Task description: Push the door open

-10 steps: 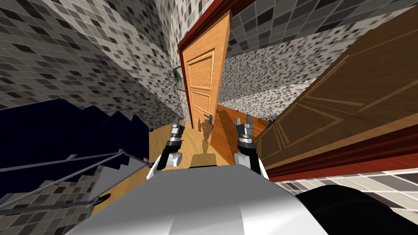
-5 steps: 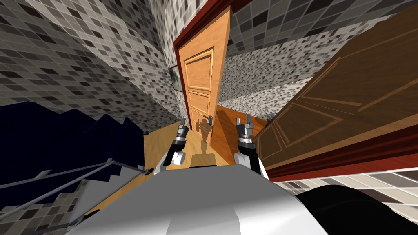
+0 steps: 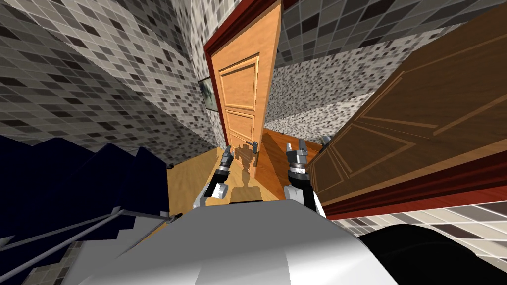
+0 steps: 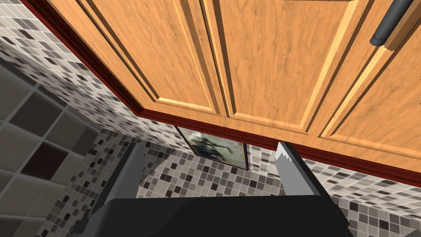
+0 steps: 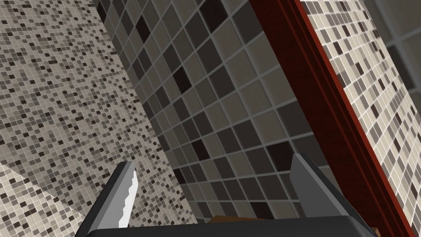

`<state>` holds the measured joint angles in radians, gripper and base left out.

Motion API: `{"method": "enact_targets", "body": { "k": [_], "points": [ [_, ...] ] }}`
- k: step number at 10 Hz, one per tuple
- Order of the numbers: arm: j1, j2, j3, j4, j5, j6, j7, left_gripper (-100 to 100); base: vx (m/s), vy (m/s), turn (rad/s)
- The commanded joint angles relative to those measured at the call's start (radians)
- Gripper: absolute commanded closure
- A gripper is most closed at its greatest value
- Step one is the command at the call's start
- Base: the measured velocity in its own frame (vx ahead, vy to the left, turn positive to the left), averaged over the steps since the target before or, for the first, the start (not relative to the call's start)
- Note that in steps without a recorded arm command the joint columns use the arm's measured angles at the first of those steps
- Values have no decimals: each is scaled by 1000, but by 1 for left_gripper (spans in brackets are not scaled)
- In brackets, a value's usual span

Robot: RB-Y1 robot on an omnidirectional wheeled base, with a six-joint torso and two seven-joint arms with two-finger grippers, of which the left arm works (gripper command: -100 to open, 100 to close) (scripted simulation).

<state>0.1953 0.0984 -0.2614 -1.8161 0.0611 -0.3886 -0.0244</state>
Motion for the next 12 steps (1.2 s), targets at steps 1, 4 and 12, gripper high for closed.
{"method": "enact_targets", "body": {
  "k": [1, 4, 12],
  "points": [
    [-20, -1, -15, 42, -3, 6, 6, -100, 94, 73, -119],
    [-52, -1, -42, 108, -8, 21, 19, -100, 80, 69, -107],
    [-132, -3, -110, 274, -20, 57, 51, -100, 74, 76, -100]
  ]
}}
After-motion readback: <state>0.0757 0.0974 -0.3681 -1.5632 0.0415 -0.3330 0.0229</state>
